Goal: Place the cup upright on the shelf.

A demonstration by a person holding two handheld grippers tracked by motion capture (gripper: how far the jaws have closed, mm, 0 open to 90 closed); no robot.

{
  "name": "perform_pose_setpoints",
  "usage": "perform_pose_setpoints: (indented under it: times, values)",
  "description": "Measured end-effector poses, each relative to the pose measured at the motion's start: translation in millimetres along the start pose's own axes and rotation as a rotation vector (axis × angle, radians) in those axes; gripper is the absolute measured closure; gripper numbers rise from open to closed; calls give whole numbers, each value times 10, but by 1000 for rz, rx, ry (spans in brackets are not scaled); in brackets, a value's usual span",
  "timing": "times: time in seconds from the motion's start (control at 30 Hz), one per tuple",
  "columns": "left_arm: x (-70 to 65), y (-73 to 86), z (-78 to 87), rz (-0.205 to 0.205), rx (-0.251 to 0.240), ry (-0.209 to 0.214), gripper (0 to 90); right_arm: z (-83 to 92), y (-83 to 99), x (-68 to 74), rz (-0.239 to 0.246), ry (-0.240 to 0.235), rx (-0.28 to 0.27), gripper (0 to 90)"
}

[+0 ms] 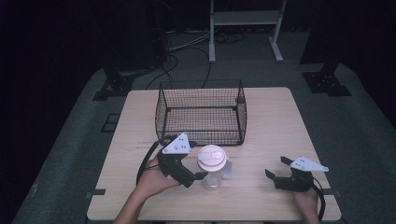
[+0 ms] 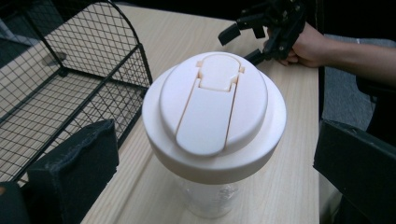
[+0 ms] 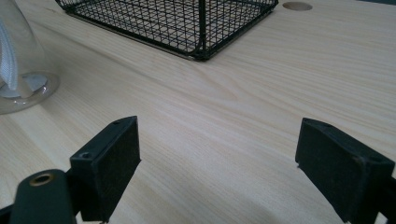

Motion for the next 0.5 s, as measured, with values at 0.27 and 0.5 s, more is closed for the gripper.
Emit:
perform_pose_setpoints:
  times: [0.27, 0.5]
  values:
    - [11, -12, -150, -13, 81, -3, 0, -2, 0, 2, -2, -5, 1, 129]
    - [63, -1, -262, -4, 137, -4, 0, -7, -1, 4, 0, -9, 6, 129]
Point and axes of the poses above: each handheld gripper's, and its own axes: z roughly backward along the jaws, y roughly out of its underside, x roughly to its left, the point moved 4 cm from there along -z, roughly forward along the jaws, and after that the axes turned 11 degrees about z, right-handed, at the moved point
